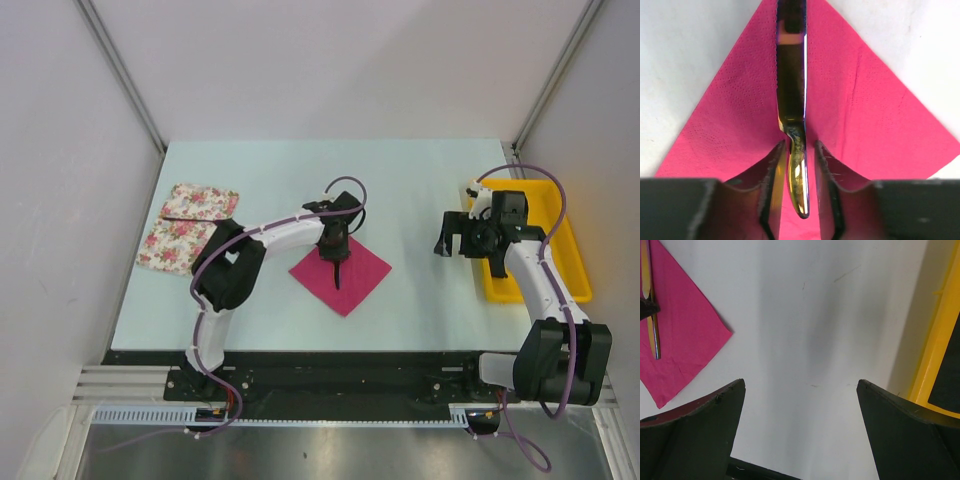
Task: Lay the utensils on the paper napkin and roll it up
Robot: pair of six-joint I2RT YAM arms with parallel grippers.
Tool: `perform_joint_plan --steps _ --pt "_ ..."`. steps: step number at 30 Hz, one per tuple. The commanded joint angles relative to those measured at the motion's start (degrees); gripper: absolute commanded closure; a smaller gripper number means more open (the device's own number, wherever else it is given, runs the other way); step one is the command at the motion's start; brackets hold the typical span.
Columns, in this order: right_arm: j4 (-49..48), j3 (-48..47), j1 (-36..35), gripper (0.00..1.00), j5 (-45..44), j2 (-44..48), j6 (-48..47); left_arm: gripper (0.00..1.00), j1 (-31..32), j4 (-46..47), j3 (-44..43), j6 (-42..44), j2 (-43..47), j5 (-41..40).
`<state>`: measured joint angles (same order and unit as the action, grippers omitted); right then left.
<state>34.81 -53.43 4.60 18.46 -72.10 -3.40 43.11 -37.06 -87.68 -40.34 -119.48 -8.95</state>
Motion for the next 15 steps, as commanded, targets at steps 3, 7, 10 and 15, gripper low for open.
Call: perform_joint_plan --steps 3,7,10,15 --pt "-1.5 -0.2 0.2 0.0 0.3 0.7 0.1 0.59 -0.5 -0.5 -2.0 1.1 -0.1 -0.7" --pt "-1.6 -0.7 0.1 0.0 0.5 0.6 0.2 0.56 -0.9 -2.0 -5.2 2.7 1.2 -1.6" --pt "-1.6 -1.1 0.1 0.0 0.9 0.5 0.2 0.45 -1.3 -3.5 -9.6 5.6 4.1 -2.5" --pt "-2.0 -3.1 0.0 0.0 1.4 -0.2 -0.1 0.16 -4.3 -0.9 -10.6 14.7 11.7 0.9"
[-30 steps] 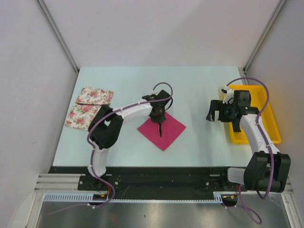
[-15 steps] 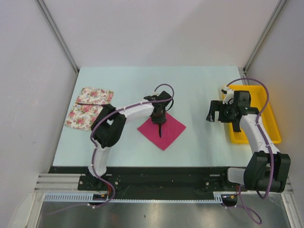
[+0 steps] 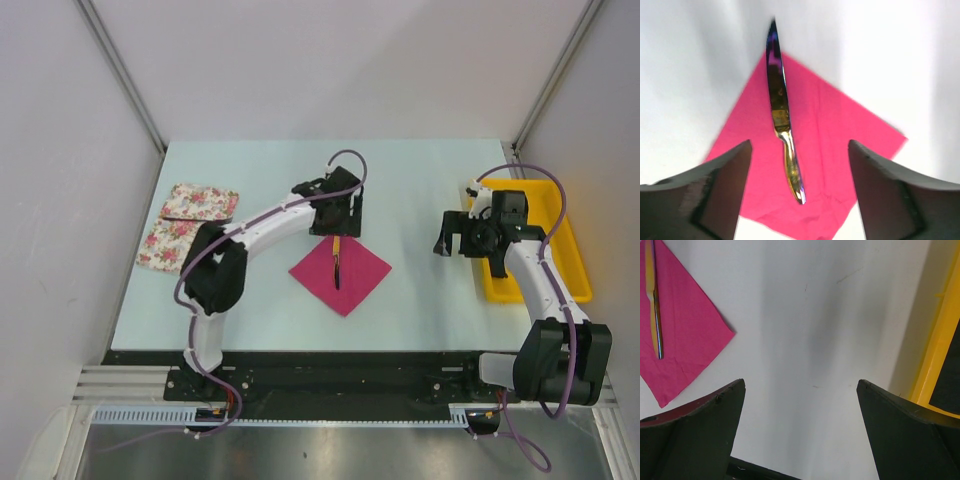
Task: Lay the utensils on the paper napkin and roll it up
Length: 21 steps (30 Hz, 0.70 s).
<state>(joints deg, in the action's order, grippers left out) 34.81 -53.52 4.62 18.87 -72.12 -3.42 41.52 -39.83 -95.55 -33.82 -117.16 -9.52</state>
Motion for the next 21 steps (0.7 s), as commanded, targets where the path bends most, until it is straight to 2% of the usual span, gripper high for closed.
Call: perform_joint_plan --steps 1,3,4,6,7,8,10,11,13,14,16,17,19,21 --pt "-2.3 -3.3 -0.1 0.0 1.4 -0.6 -0.2 0.13 -3.6 2.2 -2.5 9.9 11.6 4.6" --pt "-2.6 -4.0 -0.4 0.0 1.8 -0.9 -0.2 0.11 -7.8 2.4 -2.2 17.1 13.1 9.1" --pt "-2.7 -4.3 -0.7 0.0 2.6 -1.5 -0.1 0.11 -9.7 1.5 -2.1 19.6 14.6 15.3" --pt "-2.9 -4.9 -1.4 0.0 3.4 -2.1 -0.3 0.09 -16.2 0.7 -1.2 26.9 16.1 21.5" --pt "-3.3 -5.1 -1.5 0.0 3.9 -2.4 -0.2 0.09 -18.7 -0.3 -1.1 29.3 16.8 27.7" --pt "-3.5 -5.3 -2.2 0.0 4.2 -2.9 -0.2 0.09 -24.0 -1.6 -1.3 35.2 17.2 30.6" --pt "-4.2 -5.5 -2.6 0.0 5.2 -3.5 -0.3 0.08 -29.0 -6.4 -3.3 41.3 17.1 33.4" --pt "-4.4 -5.7 -2.8 0.0 5.6 -4.1 -0.4 0.09 -33.8 -8.0 -3.8 48.1 17.1 34.8" --pt "-4.9 -6.0 -3.5 0.0 6.3 -4.8 -0.4 0.09 -38.3 -9.2 -2.9 53.7 17.2 34.6" --pt "-5.1 -6.2 -3.6 0.0 6.4 -5.6 -0.4 0.1 -42.9 -10.0 -2.6 60.5 16.6 34.5" --pt "-5.6 -6.6 -4.0 0.0 6.6 -6.1 -0.3 0.12 -46.6 -10.9 -2.3 66.2 15.5 33.9" --pt "-5.7 -6.8 -4.1 0.0 6.7 -6.5 -0.2 0.13 -50.3 -11.7 -2.4 73.1 14.9 35.5" --pt "-6.0 -7.4 -4.4 0.0 6.9 -7.4 -0.4 0.14 -54.6 -12.3 -3.2 81.2 12.3 38.9" --pt "-6.0 -7.7 -4.4 0.0 7.0 -8.3 -0.4 0.14 -56.3 -12.6 -3.9 86.2 9.5 39.9"
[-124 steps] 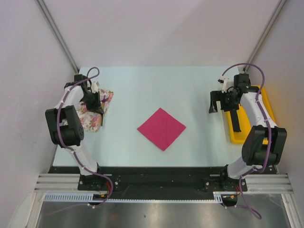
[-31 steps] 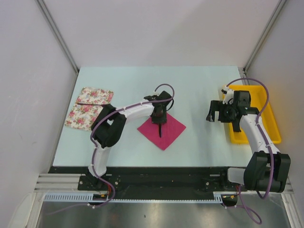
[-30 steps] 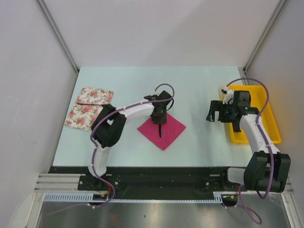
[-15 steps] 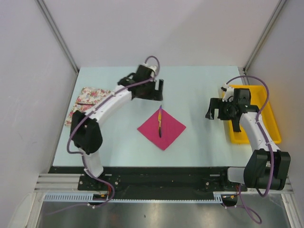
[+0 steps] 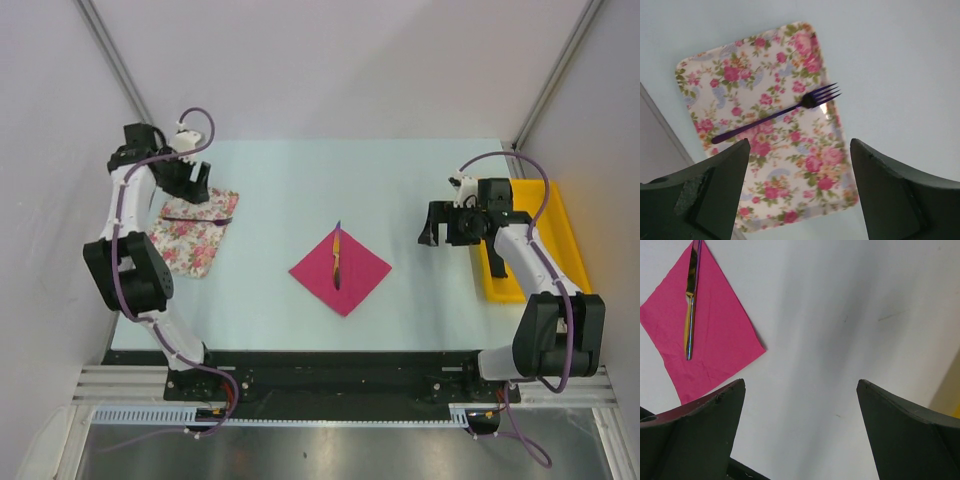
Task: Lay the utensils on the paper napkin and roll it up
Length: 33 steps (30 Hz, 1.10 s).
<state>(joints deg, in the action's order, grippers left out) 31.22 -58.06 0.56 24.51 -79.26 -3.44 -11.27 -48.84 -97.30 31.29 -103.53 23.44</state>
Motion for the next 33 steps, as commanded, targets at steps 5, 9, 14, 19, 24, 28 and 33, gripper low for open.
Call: perform_joint_plan --steps 5,9,14,19,24,28,33 --pt "-1.7 -4.3 -0.4 0.0 1.0 -2.2 -1.3 0.17 -3.9 -4.2 -5.4 30.8 -10.1 5.6" --pt "-0.7 -5.0 -0.4 0.0 0.0 -2.3 -2.2 0.18 -3.9 -2.1 -5.7 37.2 -13.3 5.6" --pt "0.0 -5.1 -0.3 0.0 -0.7 -2.6 -2.7 0.22 -2.7 -4.5 -8.8 44.6 -18.6 4.3" --pt "0.3 -5.2 -0.4 0.0 -2.2 -2.8 -3.3 0.26 -1.7 -5.3 -9.3 47.6 -21.4 3.1" --pt "0.1 -5.3 -0.4 0.0 -3.0 -3.7 -3.4 0.28 -1.3 -6.6 -9.8 49.9 -24.6 0.6" --pt "0.2 -6.0 -0.4 0.0 -3.5 -4.3 -3.7 0.34 -1.3 -7.8 -10.3 50.8 -25.8 -0.4" --pt "0.3 -6.4 -0.4 0.0 -4.1 -4.7 -3.9 0.56 -1.3 -7.2 -7.8 52.0 -25.2 -1.6"
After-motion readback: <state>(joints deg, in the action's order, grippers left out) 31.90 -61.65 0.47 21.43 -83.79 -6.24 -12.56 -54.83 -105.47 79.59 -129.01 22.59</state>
